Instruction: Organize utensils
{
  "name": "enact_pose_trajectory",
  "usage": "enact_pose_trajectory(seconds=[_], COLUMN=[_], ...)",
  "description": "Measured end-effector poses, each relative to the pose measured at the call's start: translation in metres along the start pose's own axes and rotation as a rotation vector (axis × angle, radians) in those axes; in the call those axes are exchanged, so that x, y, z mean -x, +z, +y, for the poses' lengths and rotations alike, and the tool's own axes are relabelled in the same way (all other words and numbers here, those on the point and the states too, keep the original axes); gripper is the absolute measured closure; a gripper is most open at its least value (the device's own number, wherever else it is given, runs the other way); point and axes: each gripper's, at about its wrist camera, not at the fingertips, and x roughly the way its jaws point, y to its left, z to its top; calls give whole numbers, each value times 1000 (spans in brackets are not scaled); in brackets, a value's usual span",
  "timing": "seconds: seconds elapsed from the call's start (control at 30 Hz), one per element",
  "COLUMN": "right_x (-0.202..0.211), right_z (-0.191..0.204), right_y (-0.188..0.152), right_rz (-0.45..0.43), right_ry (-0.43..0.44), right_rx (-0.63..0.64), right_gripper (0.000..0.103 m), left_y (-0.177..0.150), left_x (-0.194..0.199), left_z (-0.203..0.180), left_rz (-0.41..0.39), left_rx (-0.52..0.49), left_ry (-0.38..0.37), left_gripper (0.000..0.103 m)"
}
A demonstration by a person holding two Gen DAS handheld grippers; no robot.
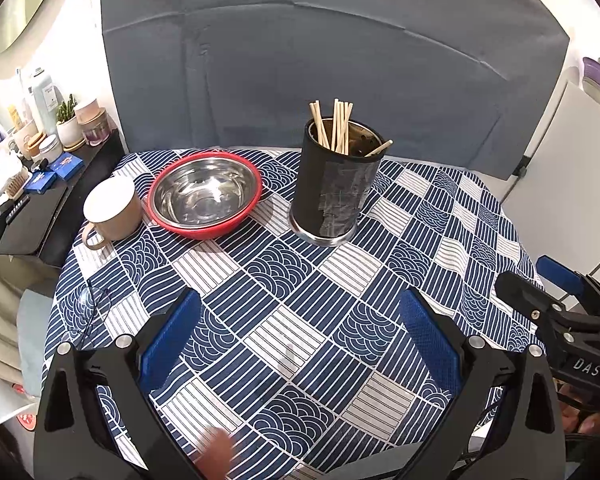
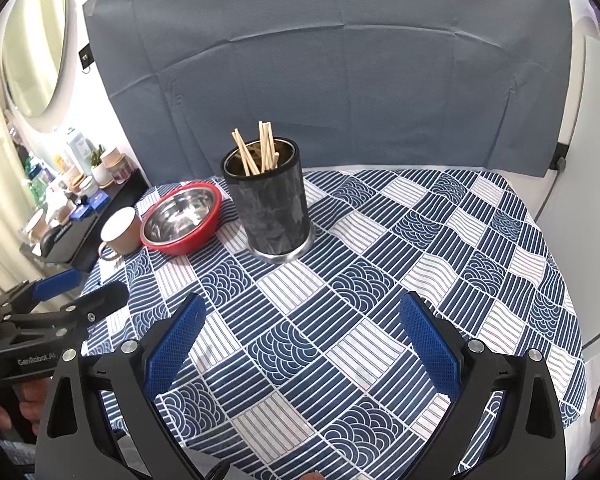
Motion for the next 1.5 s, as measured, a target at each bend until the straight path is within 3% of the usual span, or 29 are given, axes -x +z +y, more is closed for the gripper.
enact_pose_trajectory(seconds=[1.5], right_x=[-2], right_z=[3], right_y=[-1], right_rz=[8], right_ry=[2], right_rx=[12], right_gripper=[10], left_y=[-1], left_x=[-1], left_z=[-4], left_rz=[3], left_rx=[-16], left_ry=[0], left_gripper=[6])
